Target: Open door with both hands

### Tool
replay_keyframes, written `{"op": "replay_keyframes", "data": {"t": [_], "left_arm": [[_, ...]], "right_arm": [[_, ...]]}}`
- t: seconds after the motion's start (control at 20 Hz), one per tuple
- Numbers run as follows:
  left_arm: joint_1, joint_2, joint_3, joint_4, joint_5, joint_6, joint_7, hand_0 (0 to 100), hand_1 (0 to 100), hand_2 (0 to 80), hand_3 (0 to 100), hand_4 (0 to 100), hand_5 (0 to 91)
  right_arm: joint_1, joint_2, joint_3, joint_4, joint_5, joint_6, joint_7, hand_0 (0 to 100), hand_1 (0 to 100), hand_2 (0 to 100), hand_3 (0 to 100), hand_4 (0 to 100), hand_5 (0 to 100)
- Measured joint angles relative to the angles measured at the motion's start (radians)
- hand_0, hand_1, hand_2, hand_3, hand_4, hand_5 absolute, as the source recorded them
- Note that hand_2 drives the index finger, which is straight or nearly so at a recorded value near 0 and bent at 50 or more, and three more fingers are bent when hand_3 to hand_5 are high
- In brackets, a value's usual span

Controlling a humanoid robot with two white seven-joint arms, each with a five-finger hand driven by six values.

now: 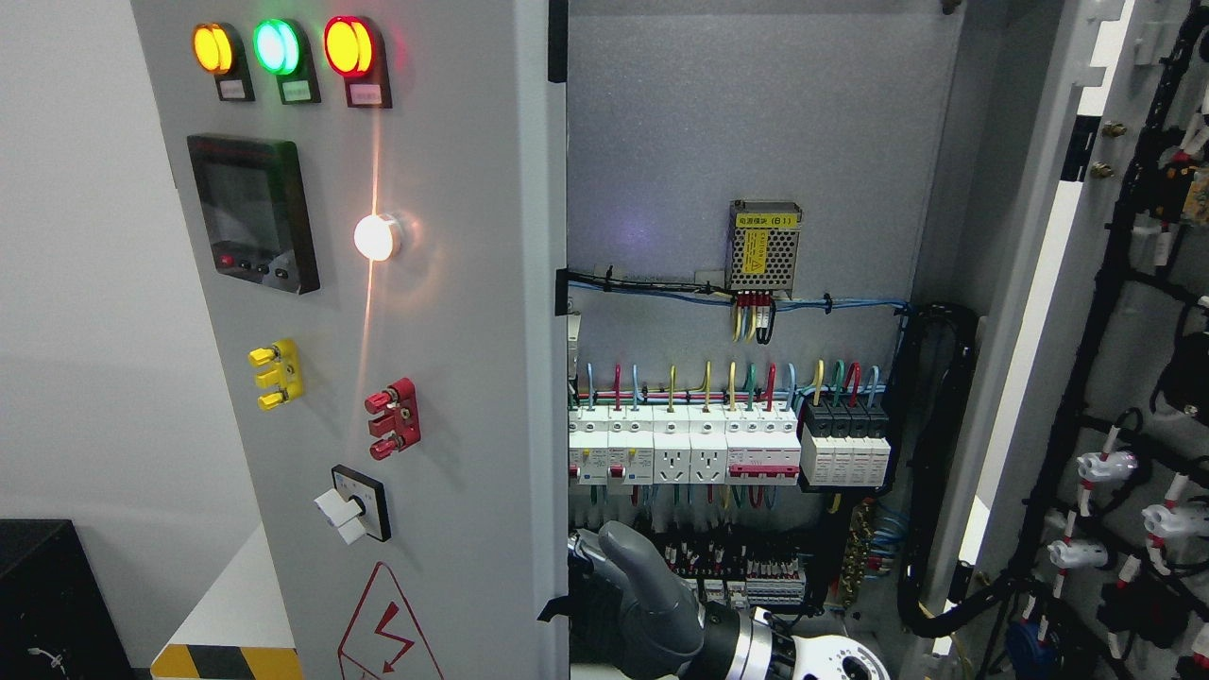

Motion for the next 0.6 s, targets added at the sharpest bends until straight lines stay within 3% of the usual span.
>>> {"op": "replay_keyframes", "data": {"t": [0.6], "left_arm": [[0.0,-0.004,0.0,0.0,0.0,0.001,0.0,0,0,0.0,0,0,0.0]], "right_arm": [[0.043,-0.012,0.046,-0.042,-0.035,0.014,0.002,0,0,0,0,0,0]]}}
